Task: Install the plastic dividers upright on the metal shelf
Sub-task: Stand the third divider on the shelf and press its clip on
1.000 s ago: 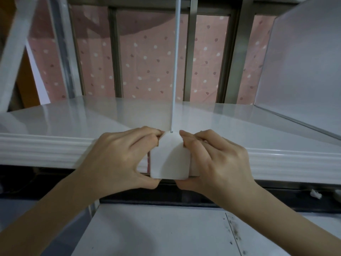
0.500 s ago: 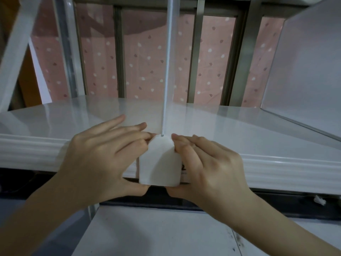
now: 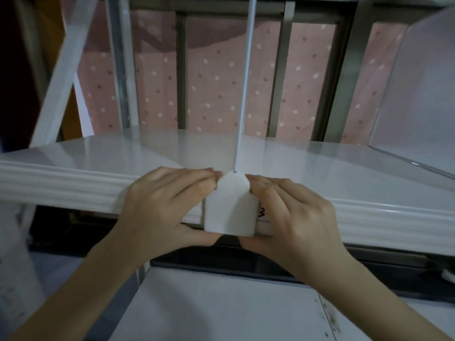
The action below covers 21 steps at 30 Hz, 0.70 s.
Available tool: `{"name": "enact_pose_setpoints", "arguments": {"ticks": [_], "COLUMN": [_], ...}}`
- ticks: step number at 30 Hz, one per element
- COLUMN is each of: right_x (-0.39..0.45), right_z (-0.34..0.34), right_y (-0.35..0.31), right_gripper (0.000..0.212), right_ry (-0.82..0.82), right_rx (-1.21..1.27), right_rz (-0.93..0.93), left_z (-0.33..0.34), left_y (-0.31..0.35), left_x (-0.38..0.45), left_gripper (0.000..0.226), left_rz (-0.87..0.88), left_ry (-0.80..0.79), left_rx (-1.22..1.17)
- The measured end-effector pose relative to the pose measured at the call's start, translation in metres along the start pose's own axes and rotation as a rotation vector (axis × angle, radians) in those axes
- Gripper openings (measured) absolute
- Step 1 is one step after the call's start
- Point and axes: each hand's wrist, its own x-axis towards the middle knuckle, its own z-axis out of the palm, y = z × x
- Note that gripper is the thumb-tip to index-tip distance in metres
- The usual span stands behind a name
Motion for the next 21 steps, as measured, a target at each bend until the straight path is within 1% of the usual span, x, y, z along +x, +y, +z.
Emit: {"name": "enact_pose_setpoints", "arguments": {"ticks": [1,3,6,9,12,16,19,21], "right_x": [-0.001,-0.003,-0.006,-0.007,-0.007,-0.010,-0.010,-0.010], "right_z": [0.002,0.001,-0.001,-0.002,0.000,0.000,0.000,-0.001], "right_y": [0.000,-0.001,-0.007,-0.015,-0.022,-0.031,-0.046,-0.054], "right_gripper": [0.048,0.052,0.060,0.067,0.066,0.063,0.064,0.063], "right_ry": [0.002,-0.042,-0.092,-0.102,-0.103,-0.075,-0.089,-0.126], "right_rx": [-0.001,-0.010,-0.009,-0.036,-0.026,-0.047,-0.089,-0.104], "right_rz": [0.001,0.035,0.100,0.156,0.211,0.272,0.360,0.411], "left_z": [0.001,0.001,0.002,0.001,0.001,-0.003,-0.008,-0.011], "left_y": [0.002,0.005,0.012,0.020,0.026,0.035,0.042,0.050], "left_x": [0.000,-0.001,-0.002,-0.004,-0.004,-0.006,-0.006,-0.005], "left_gripper": [0.055,0.051,0.059,0.067,0.069,0.066,0.065,0.066], "left_rz": [-0.012,-0.044,-0.117,-0.173,-0.246,-0.375,-0.430,-0.465], "left_ry": [0.021,0.015,-0.060,-0.070,-0.057,-0.103,-0.130,-0.151], "left_rx": [-0.026,-0.023,-0.012,-0.015,0.008,-0.011,-0.023,0.000]}}
